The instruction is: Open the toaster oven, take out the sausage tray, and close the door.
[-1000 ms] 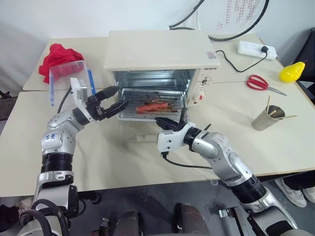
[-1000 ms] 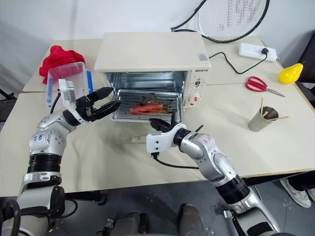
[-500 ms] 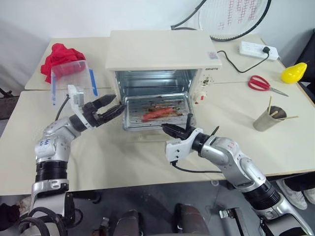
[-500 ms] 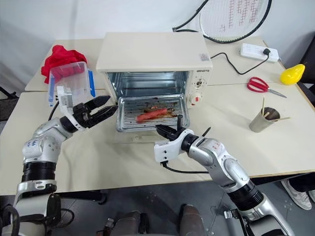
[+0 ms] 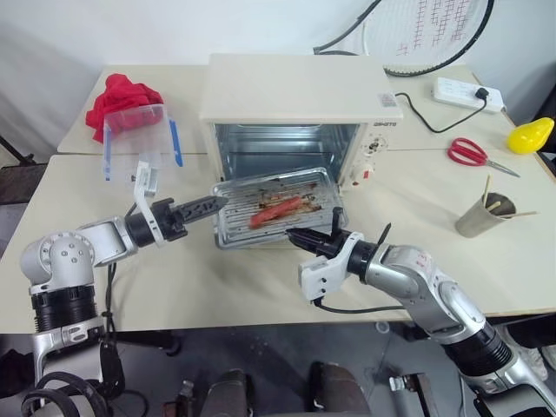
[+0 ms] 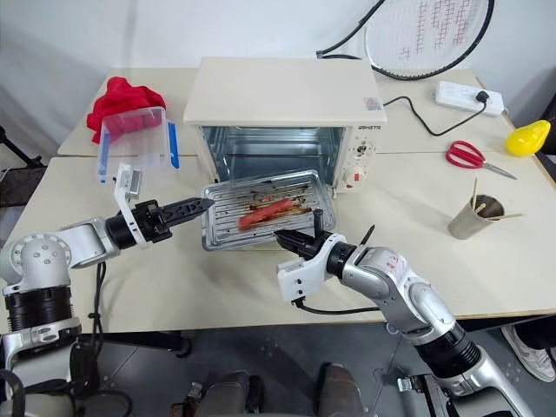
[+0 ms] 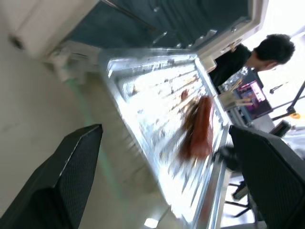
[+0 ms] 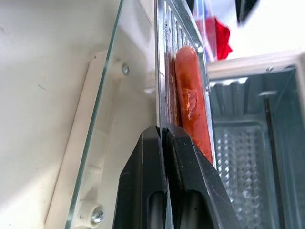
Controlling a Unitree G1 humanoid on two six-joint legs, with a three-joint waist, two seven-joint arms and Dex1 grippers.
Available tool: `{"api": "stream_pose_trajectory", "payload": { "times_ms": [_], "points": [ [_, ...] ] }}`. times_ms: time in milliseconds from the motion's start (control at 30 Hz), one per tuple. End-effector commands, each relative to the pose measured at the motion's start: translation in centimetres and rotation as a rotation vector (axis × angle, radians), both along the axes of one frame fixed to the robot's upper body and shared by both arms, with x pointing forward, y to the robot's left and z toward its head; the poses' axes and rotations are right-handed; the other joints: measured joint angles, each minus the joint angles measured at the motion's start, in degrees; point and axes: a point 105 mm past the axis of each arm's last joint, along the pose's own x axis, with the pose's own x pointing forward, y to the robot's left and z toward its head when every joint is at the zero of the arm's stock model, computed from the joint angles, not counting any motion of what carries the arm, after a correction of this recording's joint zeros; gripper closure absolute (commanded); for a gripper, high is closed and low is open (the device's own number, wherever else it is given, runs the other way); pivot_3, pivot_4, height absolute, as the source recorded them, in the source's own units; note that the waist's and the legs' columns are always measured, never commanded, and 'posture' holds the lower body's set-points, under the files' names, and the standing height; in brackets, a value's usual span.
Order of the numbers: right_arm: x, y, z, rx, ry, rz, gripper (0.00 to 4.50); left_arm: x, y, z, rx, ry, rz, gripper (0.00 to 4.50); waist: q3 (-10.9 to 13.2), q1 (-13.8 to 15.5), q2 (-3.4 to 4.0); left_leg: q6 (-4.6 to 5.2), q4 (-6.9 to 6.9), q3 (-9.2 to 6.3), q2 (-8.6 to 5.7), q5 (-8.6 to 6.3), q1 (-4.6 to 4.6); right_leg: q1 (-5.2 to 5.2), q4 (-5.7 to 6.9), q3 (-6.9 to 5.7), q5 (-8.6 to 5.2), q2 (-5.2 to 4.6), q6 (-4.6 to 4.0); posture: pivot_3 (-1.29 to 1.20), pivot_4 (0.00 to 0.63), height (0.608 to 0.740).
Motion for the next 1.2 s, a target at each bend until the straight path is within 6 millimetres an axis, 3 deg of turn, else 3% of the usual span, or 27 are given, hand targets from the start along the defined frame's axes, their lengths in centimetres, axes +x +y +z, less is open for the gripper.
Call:
{"api": "stream_pose_trajectory", "payload": {
  "times_ms": [33,167,267,733,933,1100,1200],
  "points": [
    [-0.2,-0.3,2.0,0.020,-0.063,0.024,4.49,-0.4,0.0,0.9,-0.068,0.012,-0.010,0.00,0.0,-0.1,0.00,0.00,-0.02,0.00,0.00,0.00,0.01,0.00,0.00,0.00,0.00,0.00,0.00,0.00,0.150,0.740],
    [-0.1,-0.1,2.5,0.027,-0.072,0.034,4.49,-0.7,-0.4,0.7,-0.114,0.082,-0.041,0.00,0.0,-0.2,0.00,0.00,-0.03,0.01,0.01,0.00,0.02,0.00,-0.01,0.00,0.00,0.01,0.00,0.00,0.150,0.740],
    [-0.3,0.6,3.1,0.036,-0.075,0.075,4.50,-0.8,-1.6,0.0,-0.175,0.163,-0.078,0.51,0.0,0.0,-0.01,-0.01,0.00,0.03,0.00,0.00,0.01,0.00,-0.03,0.02,0.00,0.01,0.00,0.00,0.150,0.740],
    [-0.8,0.7,2.7,0.026,-0.012,0.119,4.50,-0.4,-2.2,0.3,-0.324,0.208,-0.068,4.41,0.0,-0.1,-0.05,-0.01,0.01,-0.07,-0.01,0.00,0.04,0.06,0.01,0.01,0.00,-0.01,0.00,0.00,0.150,0.740],
    [-1.1,0.6,2.7,0.093,0.085,0.126,4.50,-1.5,-2.9,-0.2,-0.421,0.249,-0.121,4.48,0.0,-0.1,-0.06,-0.01,-0.01,-0.07,0.00,0.00,0.10,0.08,0.04,0.06,0.00,-0.02,0.00,0.00,0.150,0.740],
    [-1.5,-0.4,2.8,0.147,0.165,0.121,3.22,-3.0,-2.3,-1.5,-0.481,0.303,-0.072,4.50,0.0,-0.1,-0.07,0.00,-0.03,-0.18,0.04,0.00,0.18,0.13,0.12,0.16,0.00,-0.13,-0.01,0.00,0.150,0.740],
    [-1.8,-2.5,2.2,0.160,0.242,0.098,2.35,-4.4,-0.3,-1.7,-0.518,0.286,-0.044,4.50,0.0,-0.1,-0.07,0.00,-0.03,-0.18,0.02,0.00,0.17,0.13,0.11,0.15,0.00,-0.12,-0.01,0.00,0.150,0.740]
  ]
}}
